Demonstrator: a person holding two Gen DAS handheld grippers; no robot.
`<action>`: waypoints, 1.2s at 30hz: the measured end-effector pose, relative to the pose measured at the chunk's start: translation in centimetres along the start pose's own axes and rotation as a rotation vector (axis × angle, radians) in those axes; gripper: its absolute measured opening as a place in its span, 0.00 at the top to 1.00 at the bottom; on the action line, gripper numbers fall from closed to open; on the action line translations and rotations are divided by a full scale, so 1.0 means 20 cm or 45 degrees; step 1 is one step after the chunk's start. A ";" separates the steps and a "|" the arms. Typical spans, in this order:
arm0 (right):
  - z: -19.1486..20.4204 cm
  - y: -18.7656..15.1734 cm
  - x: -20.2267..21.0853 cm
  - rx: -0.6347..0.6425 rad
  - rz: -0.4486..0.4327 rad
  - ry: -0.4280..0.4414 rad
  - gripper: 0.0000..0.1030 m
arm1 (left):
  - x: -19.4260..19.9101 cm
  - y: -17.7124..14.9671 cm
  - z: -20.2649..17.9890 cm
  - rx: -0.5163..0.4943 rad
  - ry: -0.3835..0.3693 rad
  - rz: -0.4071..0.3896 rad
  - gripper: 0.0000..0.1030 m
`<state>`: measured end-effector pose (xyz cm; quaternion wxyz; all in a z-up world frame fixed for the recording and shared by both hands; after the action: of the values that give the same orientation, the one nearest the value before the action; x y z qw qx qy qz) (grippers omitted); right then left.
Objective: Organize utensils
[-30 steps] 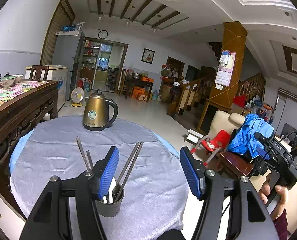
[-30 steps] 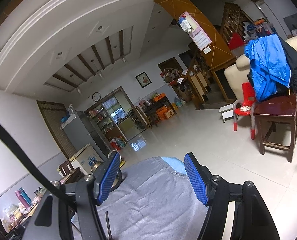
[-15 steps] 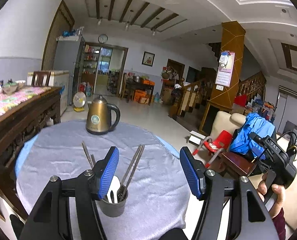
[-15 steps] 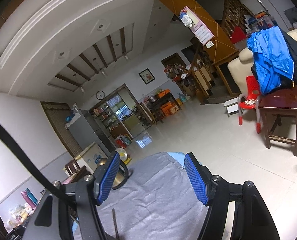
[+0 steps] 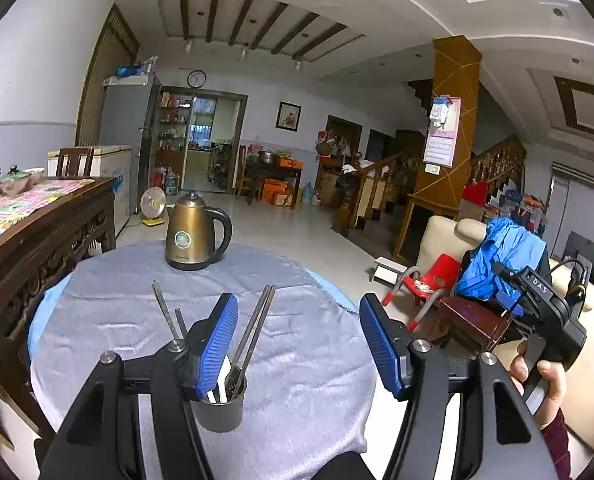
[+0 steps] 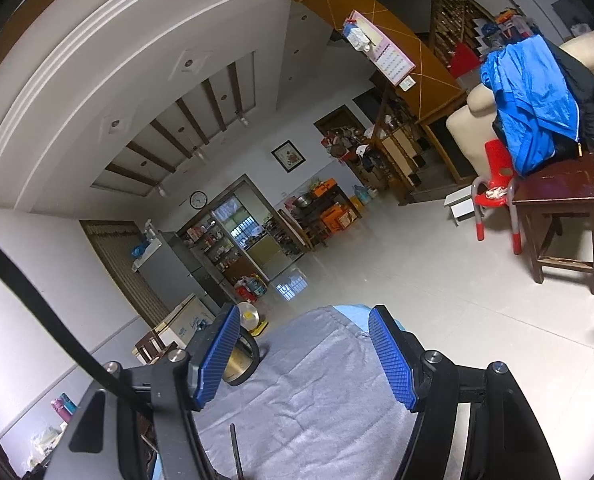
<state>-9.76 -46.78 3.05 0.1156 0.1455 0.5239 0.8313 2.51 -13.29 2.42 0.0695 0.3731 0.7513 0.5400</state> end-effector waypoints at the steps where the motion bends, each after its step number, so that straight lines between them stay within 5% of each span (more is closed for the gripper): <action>1: 0.01 -0.01 0.00 -0.001 0.001 0.000 0.32 | 0.00 0.01 0.01 0.003 0.001 -0.007 0.38; 36: 0.04 0.01 -0.03 0.009 0.007 -0.025 0.31 | 0.06 0.09 0.00 0.083 -0.119 -0.103 0.38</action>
<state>-8.89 -46.40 3.59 0.1180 0.1555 0.5252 0.8282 2.51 -12.32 4.26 0.1142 0.3694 0.7788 0.4940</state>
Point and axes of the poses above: each gripper's, at about its wrist camera, not at the fingertips, and x roughly against the way its jaws point, z to its left, y to its top, the point moved 10 cm from there along -x, roughly the way its jaws point, and after that the axes turned 14 degrees about x, right-handed, at the moved point
